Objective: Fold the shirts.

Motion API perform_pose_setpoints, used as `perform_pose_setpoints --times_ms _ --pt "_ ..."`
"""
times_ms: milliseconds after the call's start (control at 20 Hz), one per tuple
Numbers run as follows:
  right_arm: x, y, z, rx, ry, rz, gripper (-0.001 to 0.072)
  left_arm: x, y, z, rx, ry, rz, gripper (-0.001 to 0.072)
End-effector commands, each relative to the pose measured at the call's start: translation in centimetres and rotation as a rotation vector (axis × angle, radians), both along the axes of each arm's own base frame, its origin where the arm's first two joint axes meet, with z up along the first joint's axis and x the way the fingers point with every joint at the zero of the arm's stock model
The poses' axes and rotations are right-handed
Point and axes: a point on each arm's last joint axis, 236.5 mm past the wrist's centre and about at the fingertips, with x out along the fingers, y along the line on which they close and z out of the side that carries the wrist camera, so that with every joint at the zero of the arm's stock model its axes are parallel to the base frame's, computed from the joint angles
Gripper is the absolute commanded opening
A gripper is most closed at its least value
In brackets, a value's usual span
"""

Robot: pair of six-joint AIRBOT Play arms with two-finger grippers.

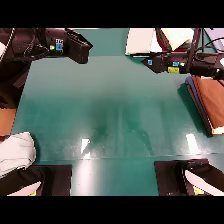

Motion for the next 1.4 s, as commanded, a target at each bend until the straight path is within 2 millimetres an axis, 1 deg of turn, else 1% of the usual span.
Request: perform_pose_setpoints --times_ms 0,550,600,650,700,750,800,900,950,1000,1100,1200,1250,1300,1350 --pt "0.0 0.0 0.0 0.000 0.000 0.001 0.0020 0.0 0.0 0.0 0.000 -0.001 0.000 0.0022" --pt "-0.1 0.1 -0.1 -0.002 0.003 0.004 0.0020 -0.1 -0.1 0.1 -0.011 0.003 0.000 0.0022" --pt "-0.1 0.1 -0.1 -0.001 0.003 0.004 0.0020 0.0 -0.3 0.5 -0.031 -0.001 -0.001 0.0022" --pt "-0.1 0.1 -0.1 -0.002 0.004 0.004 0.0020 0.3 -0.4 1.3 -0.053 -0.029 0.006 0.0022" --pt "-0.1 0.1 -0.1 -0.002 0.004 0.004 0.0020 0.7 -0.3 1.9 -0.065 -0.055 0.015 0.0021" --pt "-0.1 0.1 -0.1 -0.002 0.004 0.004 0.0020 0.9 0.7 1.6 -0.030 -0.055 0.038 0.0022" --pt "-0.1 0.1 -0.1 -0.002 0.004 0.004 0.0020 1.2 2.8 0.6 0.014 -0.018 0.088 0.0022" --pt "-0.1 0.1 -0.1 -0.003 0.005 0.006 0.0020 1.3 9.6 -2.2 0.125 0.115 0.258 0.0022" --pt "-0.1 0.1 -0.1 -0.004 0.005 0.006 0.0020 0.6 13.5 -3.4 0.176 0.172 0.341 0.0022" --pt "-0.1 0.1 -0.1 -0.003 0.005 0.006 0.0020 -0.4 16.8 -4.5 0.211 0.216 0.411 0.0022" --pt "-0.1 0.1 -0.2 -0.004 0.006 0.005 0.0020 -3.7 23.6 -7.5 0.276 0.311 0.567 0.0022" --pt "-0.1 0.1 -0.2 -0.004 0.006 0.005 0.0020 -7.8 29.3 -11.6 0.382 0.422 0.716 0.0022" --pt "-0.1 0.1 -0.2 -0.004 0.006 0.005 0.0020 -10.2 31.9 -14.0 0.439 0.492 0.788 0.0022" --pt "-0.1 0.1 -0.2 -0.004 0.006 0.005 0.0020 -12.4 33.7 -16.4 0.481 0.567 0.839 0.0022" --pt "-0.1 0.1 -0.2 -0.004 0.006 0.005 0.0020 -14.2 34.8 -18.7 0.505 0.642 0.871 0.0024"
